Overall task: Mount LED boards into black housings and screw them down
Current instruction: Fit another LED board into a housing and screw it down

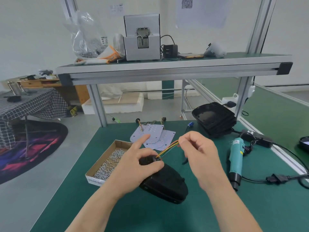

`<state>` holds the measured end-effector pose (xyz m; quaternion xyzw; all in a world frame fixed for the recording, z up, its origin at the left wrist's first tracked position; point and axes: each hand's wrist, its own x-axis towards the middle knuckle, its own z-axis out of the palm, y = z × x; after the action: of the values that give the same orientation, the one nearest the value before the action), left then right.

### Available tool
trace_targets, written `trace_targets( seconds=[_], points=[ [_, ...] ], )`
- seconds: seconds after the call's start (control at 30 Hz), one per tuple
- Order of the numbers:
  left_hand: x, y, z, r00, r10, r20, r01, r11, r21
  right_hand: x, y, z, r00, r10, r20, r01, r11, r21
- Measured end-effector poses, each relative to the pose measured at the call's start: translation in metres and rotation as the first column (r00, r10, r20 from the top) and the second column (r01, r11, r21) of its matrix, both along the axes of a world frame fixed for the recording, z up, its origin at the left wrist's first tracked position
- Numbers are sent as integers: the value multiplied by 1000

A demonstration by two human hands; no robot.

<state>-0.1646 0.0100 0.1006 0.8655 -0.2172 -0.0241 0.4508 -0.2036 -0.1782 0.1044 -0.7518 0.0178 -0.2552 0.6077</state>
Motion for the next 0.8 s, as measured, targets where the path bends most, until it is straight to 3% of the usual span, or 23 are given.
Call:
trace_targets(
  seconds=[0.07,0.13,0.27,0.33,0.37,0.53,0.67,0.73,0.8],
  points=[
    [0,-5,2,997,32,73,-32,999,3,-3,-12,8,997,26,-79,-33,995,-94],
    [-1,-10,4,991,31,128,-36,999,36,-7,-24,18,987,29,-159,-78,949,-306],
    [2,-27,7,947,-25,320,-21,990,138,-16,-21,39,973,-17,-230,-156,683,-714],
    [3,-38,8,922,-53,382,-22,982,189,-15,-6,41,952,-50,-303,-233,523,-820],
    [3,-43,9,916,-63,397,-26,977,213,-13,-1,39,936,-67,-346,-270,497,-825],
    [3,-48,6,923,-88,374,-15,965,261,0,-6,32,863,-67,-500,-369,593,-715],
    [10,-31,15,970,-135,200,97,978,187,3,-19,23,888,51,-458,-354,712,-607],
    [20,-14,25,988,-151,22,152,988,-37,1,-25,20,909,98,-404,-338,740,-582],
    [34,7,26,949,-276,-154,199,900,-388,-2,-32,19,907,185,-377,-359,807,-469]
  ],
)
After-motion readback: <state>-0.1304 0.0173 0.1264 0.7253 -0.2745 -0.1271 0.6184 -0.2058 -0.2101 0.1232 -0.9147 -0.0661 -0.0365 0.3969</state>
